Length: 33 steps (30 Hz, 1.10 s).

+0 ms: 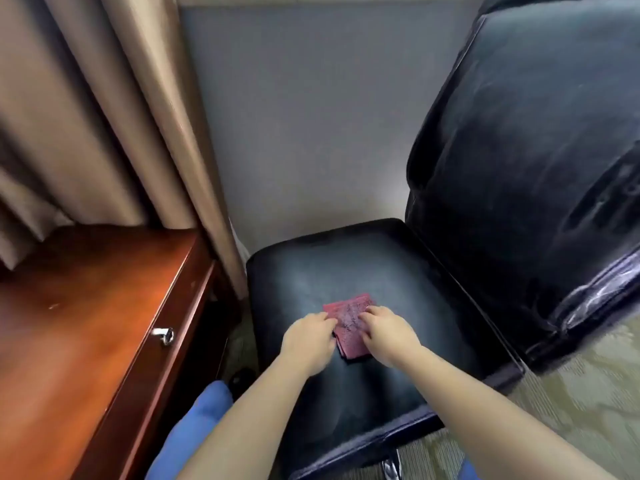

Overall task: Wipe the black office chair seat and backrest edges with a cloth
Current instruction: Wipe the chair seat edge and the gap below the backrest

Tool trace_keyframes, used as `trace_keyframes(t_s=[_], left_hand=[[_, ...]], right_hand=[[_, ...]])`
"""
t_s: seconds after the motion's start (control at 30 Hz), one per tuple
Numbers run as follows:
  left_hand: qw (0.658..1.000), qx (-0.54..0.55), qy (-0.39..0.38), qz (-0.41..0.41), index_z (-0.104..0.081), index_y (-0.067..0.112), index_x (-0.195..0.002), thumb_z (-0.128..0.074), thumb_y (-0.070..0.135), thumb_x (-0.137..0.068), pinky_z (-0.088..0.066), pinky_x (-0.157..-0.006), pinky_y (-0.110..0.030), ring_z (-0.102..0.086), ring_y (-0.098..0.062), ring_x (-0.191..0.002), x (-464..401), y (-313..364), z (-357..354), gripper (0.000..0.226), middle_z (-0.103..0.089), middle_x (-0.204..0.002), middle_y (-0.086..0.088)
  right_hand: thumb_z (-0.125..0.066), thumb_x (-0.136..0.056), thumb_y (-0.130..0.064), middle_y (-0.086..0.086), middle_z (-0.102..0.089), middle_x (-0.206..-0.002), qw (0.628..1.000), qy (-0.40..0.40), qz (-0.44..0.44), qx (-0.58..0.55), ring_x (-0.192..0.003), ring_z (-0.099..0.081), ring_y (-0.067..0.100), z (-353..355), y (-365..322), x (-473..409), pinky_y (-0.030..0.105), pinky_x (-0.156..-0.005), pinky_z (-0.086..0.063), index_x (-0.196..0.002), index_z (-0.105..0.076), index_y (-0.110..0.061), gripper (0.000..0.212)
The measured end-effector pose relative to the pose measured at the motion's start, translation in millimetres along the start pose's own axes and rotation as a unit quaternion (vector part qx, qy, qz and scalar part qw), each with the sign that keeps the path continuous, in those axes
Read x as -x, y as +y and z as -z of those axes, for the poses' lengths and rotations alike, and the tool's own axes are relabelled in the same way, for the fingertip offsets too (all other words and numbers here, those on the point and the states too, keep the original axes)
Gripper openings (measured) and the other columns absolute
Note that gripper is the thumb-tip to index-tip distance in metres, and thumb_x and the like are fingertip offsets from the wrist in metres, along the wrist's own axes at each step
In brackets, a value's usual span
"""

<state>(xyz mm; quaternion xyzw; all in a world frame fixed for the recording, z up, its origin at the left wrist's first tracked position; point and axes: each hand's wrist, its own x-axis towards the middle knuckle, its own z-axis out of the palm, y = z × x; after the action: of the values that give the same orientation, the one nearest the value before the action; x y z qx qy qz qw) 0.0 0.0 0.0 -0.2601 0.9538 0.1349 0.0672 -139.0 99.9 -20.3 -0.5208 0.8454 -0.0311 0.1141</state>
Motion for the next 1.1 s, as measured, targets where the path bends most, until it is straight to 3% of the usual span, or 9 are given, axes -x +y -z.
trace_keyframes(t_s=[0.17, 0.27, 0.37, 0.43, 0.57, 0.67, 0.73, 0.93, 1.1], left_hand=[[0.999, 0.004, -0.019, -0.026, -0.047, 0.016, -0.136, -0.042, 0.024, -0.098, -0.034, -0.105, -0.035, -0.04, -0.022, -0.13, -24, -4, -32, 0.039, -0.044, -0.143, -0.001], [0.999, 0.003, -0.004, -0.037, -0.052, 0.014, -0.129, -0.044, 0.026, -0.096, -0.041, -0.097, -0.039, -0.048, -0.026, -0.12, -32, -9, -52, 0.036, -0.049, -0.135, -0.003], [0.997, -0.019, 0.062, -0.052, -0.067, 0.015, -0.1, -0.043, 0.031, -0.085, -0.053, -0.071, -0.035, -0.063, -0.024, -0.088, -30, -8, -63, 0.033, -0.063, -0.1, -0.001], [0.995, -0.022, 0.09, -0.049, -0.068, 0.017, -0.093, -0.036, 0.037, -0.08, -0.052, -0.068, -0.034, -0.063, -0.022, -0.085, -26, -7, -67, 0.04, -0.064, -0.093, 0.001], [1.0, -0.001, 0.031, -0.001, -0.059, 0.018, -0.119, -0.015, 0.05, -0.082, -0.035, -0.101, -0.041, -0.045, -0.017, -0.123, -11, -3, -68, 0.065, -0.053, -0.128, 0.003], [0.999, -0.023, 0.025, 0.005, -0.054, 0.02, -0.122, -0.036, 0.05, -0.092, -0.027, -0.108, -0.043, -0.037, -0.015, -0.13, 5, -4, -71, 0.045, -0.047, -0.134, 0.005], [0.999, -0.038, 0.023, 0.007, -0.052, 0.021, -0.12, -0.043, 0.045, -0.093, -0.027, -0.107, -0.041, -0.039, -0.016, -0.128, 15, -2, -69, 0.037, -0.048, -0.132, 0.005], [0.995, -0.101, 0.015, -0.001, -0.053, 0.016, -0.112, -0.039, 0.026, -0.096, -0.035, -0.088, -0.036, -0.052, -0.025, -0.108, 46, 0, -56, 0.024, -0.054, -0.118, -0.002], [0.998, 0.025, 0.042, 0.034, -0.046, 0.017, -0.084, -0.042, 0.023, -0.092, -0.041, -0.078, -0.037, -0.054, -0.025, -0.094, 72, -13, -50, 0.011, -0.059, -0.099, -0.004]], right_hand=[[-0.039, -0.097, -0.028, 0.002, -0.05, -0.125, 1.0, -0.006, 0.009, -0.004, -0.117, -0.045, 0.024, -25, 15, -17, 0.035, -0.091, -0.041, -0.119, -0.054, -0.014, 0.03], [-0.046, -0.096, -0.024, 0.001, -0.05, -0.131, 0.998, 0.053, 0.015, -0.029, -0.119, -0.046, 0.024, -43, 25, -16, 0.034, -0.09, -0.045, -0.125, -0.055, -0.013, 0.032], [-0.075, -0.077, -0.015, 0.006, -0.066, -0.107, 0.993, 0.092, 0.022, -0.066, -0.093, -0.064, 0.028, -56, 25, -10, 0.032, -0.067, -0.054, -0.105, -0.069, -0.008, 0.029], [-0.081, -0.072, -0.013, 0.006, -0.067, -0.101, 0.991, 0.112, 0.02, -0.063, -0.086, -0.065, 0.028, -63, 24, -8, 0.031, -0.059, -0.054, -0.1, -0.07, -0.008, 0.031], [-0.047, -0.097, -0.021, 0.004, -0.049, -0.134, 0.993, 0.077, 0.016, -0.083, -0.122, -0.043, 0.026, -60, 19, 2, 0.034, -0.094, -0.043, -0.133, -0.05, -0.009, 0.038], [-0.044, -0.094, -0.018, 0.0, -0.034, -0.148, 0.995, 0.012, 0.031, -0.093, -0.135, -0.026, 0.019, -54, 17, 17, 0.026, -0.11, -0.024, -0.143, -0.036, -0.012, 0.05], [-0.044, -0.088, -0.008, 0.001, -0.036, -0.146, 0.994, -0.006, 0.046, -0.095, -0.134, -0.028, 0.02, -51, 13, 29, 0.025, -0.111, -0.024, -0.14, -0.039, -0.011, 0.053], [-0.037, -0.08, 0.008, 0.007, -0.054, -0.117, 0.996, 0.005, 0.031, -0.085, -0.108, -0.047, 0.026, -48, -11, 63, 0.034, -0.088, -0.04, -0.115, -0.049, -0.008, 0.04], [-0.038, -0.082, 0.004, 0.004, -0.059, -0.113, 0.989, 0.016, 0.016, -0.148, -0.101, -0.055, 0.028, -42, -24, 78, 0.035, -0.082, -0.045, -0.11, -0.052, -0.013, 0.036]])
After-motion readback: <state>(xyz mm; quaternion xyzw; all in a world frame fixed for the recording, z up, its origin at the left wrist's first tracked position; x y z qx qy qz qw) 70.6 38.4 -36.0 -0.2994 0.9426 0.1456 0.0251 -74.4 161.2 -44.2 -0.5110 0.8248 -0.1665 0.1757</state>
